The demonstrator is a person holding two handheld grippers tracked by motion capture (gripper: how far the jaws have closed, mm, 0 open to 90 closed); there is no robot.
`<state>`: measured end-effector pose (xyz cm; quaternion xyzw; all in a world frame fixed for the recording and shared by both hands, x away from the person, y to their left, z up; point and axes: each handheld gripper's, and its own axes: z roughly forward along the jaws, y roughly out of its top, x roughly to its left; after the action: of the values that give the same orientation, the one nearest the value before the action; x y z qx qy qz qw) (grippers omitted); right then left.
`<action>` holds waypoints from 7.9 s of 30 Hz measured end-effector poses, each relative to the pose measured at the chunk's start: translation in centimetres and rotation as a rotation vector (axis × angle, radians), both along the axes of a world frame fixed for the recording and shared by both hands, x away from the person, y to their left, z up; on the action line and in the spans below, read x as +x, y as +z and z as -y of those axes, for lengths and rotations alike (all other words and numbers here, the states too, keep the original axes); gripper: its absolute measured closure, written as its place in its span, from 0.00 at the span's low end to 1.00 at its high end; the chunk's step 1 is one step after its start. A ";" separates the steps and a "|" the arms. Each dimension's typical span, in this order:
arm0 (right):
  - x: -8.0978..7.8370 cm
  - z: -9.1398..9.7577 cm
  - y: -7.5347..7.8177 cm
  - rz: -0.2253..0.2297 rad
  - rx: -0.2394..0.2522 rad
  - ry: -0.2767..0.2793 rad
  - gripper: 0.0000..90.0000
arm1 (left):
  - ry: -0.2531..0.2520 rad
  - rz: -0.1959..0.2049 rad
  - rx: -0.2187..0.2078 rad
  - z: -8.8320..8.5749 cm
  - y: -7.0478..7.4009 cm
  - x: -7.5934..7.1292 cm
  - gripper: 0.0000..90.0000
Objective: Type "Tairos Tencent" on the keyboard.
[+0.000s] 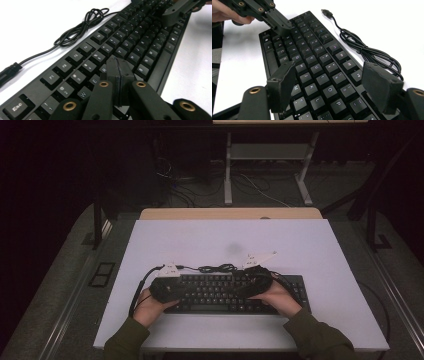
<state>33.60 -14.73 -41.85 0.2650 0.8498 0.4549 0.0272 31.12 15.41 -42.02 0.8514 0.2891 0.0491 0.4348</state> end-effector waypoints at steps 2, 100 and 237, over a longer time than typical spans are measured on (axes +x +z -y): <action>0.0 0.0 0.0 0.001 -0.001 0.000 0.30 | -0.014 -0.009 0.001 0.1 0.0 -0.1 0.99; 0.1 -0.1 0.0 -0.005 0.014 -0.002 0.30 | 0.023 0.000 0.043 0.0 0.2 1.7 0.99; -1.2 -3.3 -1.2 -0.066 -0.006 0.128 0.73 | 0.116 0.065 0.034 -0.2 0.1 1.4 0.28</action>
<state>32.36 -11.47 -43.03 0.2247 0.8668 0.4443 -0.0294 32.56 15.63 -41.90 0.8386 0.3227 0.1067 0.4258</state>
